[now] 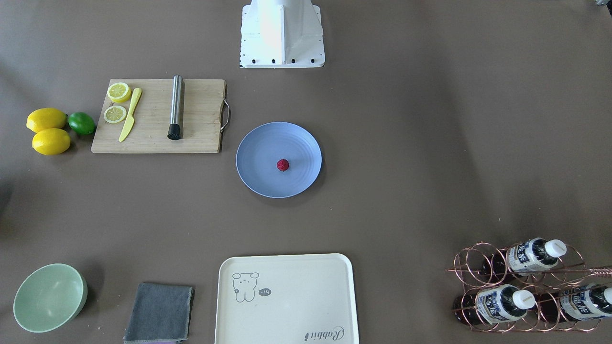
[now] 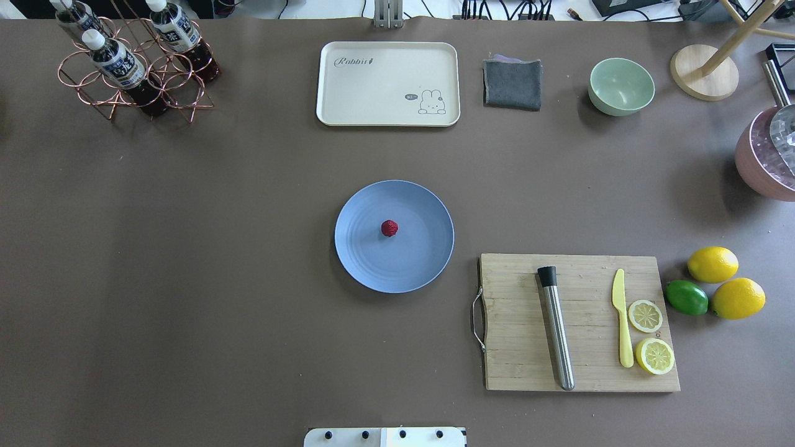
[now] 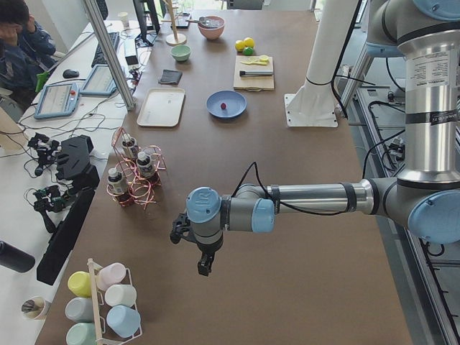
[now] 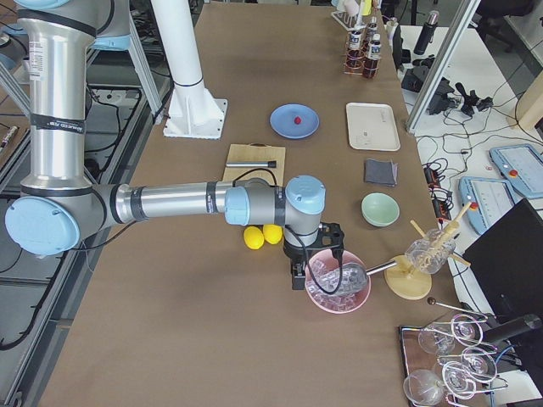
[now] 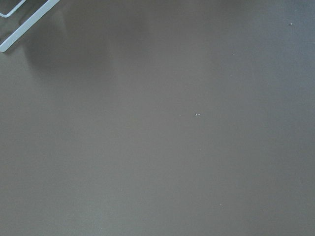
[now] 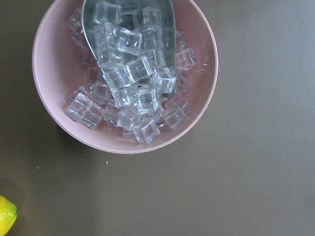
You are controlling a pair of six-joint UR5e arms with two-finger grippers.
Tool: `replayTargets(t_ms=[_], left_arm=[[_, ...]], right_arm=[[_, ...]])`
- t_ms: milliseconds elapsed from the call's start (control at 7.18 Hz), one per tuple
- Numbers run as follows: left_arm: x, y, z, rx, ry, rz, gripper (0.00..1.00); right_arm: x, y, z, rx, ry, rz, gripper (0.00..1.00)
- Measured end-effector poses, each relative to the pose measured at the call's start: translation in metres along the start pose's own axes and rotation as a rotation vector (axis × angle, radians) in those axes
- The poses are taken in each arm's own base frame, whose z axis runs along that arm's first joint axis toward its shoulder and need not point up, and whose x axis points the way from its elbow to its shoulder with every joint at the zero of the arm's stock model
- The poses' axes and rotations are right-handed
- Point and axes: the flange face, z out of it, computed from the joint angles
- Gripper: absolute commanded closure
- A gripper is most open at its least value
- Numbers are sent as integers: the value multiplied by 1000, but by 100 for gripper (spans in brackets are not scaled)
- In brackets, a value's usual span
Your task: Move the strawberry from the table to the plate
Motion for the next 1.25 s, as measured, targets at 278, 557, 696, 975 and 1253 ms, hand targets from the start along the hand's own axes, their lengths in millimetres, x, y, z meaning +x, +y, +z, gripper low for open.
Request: replayTargets(t_ms=[278, 557, 696, 975, 1253], left_arm=[[0, 0, 0, 1, 0, 1, 1], [0, 0, -1, 3, -1, 1, 1], [0, 0, -1, 3, -2, 1, 1], [2, -2, -2, 7, -3, 4, 1], [5, -4, -8, 20, -7, 15, 1]], right_arm=[[8, 9, 5, -10, -1, 20, 0], [11, 11, 8, -17, -3, 27, 0], [12, 13, 9, -20, -3, 29, 0], [13, 15, 10, -23, -4, 31, 0], [13, 15, 10, -23, -4, 30, 0]])
